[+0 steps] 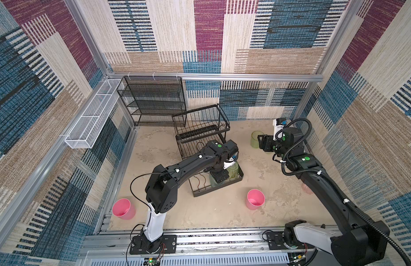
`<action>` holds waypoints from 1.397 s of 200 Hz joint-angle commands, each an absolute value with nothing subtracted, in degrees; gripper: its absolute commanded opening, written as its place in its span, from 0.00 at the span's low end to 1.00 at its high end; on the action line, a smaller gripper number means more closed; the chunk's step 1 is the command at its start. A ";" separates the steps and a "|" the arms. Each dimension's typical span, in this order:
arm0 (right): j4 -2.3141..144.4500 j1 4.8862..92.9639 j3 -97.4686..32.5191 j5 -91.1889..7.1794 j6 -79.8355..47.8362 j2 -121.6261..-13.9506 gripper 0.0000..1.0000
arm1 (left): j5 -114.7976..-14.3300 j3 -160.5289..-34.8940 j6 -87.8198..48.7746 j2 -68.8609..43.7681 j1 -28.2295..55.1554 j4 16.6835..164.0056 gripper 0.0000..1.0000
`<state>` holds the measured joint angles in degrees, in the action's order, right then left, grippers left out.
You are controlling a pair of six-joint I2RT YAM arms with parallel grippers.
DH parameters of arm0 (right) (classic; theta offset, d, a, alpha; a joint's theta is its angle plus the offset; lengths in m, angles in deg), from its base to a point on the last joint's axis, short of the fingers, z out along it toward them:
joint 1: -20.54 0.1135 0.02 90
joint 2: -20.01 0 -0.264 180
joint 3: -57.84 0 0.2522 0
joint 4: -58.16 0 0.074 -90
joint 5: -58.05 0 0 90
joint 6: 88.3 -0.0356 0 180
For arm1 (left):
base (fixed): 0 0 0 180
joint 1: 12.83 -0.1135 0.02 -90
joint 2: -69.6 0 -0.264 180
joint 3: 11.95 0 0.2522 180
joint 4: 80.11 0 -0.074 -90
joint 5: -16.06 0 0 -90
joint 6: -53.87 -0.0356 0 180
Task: Load the cups into the dish rack
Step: 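Carry the teal cup with the left gripper down into the rack, then open the left gripper to release the teal cup beside the green cup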
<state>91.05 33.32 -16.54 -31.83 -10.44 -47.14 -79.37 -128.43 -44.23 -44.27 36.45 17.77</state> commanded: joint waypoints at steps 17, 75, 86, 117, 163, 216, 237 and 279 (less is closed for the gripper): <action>89.17 33.37 -16.65 -31.74 -10.16 -47.01 0.74 | -79.33 -129.59 -45.23 -44.52 36.62 17.14 0.81; 89.06 33.32 -17.11 -31.94 -10.18 -47.18 0.80 | -79.20 -129.38 -45.36 -43.69 36.74 17.13 0.87; 89.14 33.33 -17.34 -31.95 -10.14 -47.37 0.80 | -79.15 -129.41 -45.45 -43.48 36.73 17.20 0.87; 89.50 33.37 -18.01 -31.95 -10.17 -47.92 0.83 | -79.23 -129.32 -45.61 -42.35 36.74 17.14 0.88; 89.84 33.31 -18.74 -31.55 -10.47 -49.51 0.87 | -79.74 -127.94 -45.67 -39.52 36.73 17.29 0.89; 92.57 33.31 -20.81 -28.60 -11.59 -53.48 0.86 | -81.75 -122.72 -44.54 -32.38 36.69 22.10 0.90; 93.88 33.37 -22.02 -27.01 -12.25 -55.45 0.86 | -82.60 -119.90 -43.84 -28.58 36.61 24.92 0.90; 97.69 32.39 -26.00 -22.82 -14.39 -61.53 0.81 | -81.83 -113.65 -42.26 -19.76 36.65 29.90 0.90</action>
<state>95.16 33.19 -23.95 -26.21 -12.26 -58.77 -81.75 -116.52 -44.14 -23.83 36.69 25.40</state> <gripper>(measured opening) 0.825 0.901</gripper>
